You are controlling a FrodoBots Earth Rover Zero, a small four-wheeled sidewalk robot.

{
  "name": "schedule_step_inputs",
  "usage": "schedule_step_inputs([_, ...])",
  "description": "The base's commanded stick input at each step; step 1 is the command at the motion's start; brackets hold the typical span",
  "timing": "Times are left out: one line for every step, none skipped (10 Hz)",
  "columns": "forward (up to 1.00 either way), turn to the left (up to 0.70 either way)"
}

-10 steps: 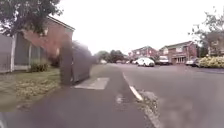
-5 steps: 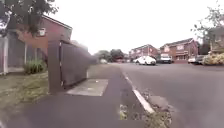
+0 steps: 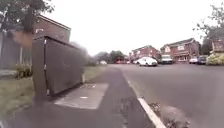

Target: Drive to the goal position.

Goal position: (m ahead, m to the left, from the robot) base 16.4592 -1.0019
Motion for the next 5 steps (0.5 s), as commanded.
schedule_step_inputs([1.00, 0.00])
schedule_step_inputs([1.00, 0.00])
schedule_step_inputs([1.00, 0.00])
schedule_step_inputs([1.00, 0.00])
schedule_step_inputs([1.00, 0.00])
